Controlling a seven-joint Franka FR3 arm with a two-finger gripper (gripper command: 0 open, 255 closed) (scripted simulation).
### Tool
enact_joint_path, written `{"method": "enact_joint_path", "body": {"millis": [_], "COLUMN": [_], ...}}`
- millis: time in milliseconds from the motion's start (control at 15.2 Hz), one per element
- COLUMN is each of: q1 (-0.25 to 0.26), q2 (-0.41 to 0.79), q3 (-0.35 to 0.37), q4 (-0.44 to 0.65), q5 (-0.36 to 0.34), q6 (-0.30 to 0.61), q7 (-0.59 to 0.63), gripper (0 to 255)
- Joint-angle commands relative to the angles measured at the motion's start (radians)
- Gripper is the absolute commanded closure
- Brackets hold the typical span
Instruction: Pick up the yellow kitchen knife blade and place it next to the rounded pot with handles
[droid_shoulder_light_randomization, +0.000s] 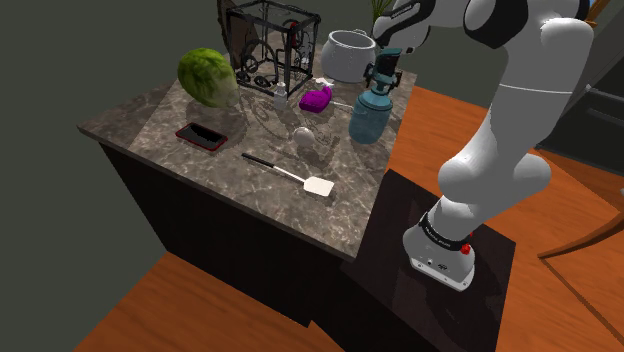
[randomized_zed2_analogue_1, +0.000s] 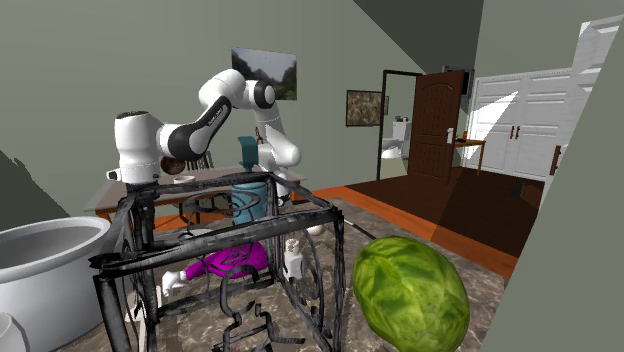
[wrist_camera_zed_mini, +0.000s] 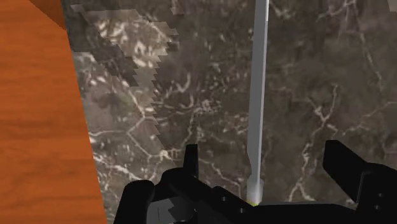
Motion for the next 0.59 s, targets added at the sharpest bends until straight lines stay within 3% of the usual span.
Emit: {"method": "enact_joint_path", "body": {"millis": [0,528], "q1": [-0.001,0.000], "q2": [-0.022,-0.032], "q3": [-0.001,-0.001], "q4": [0.034,0.046], "q5": [-0.001,-0.002], "q6": [-0.055,-0.078], "q7": [-0.001,-0.001], "gripper": [0,0]}}
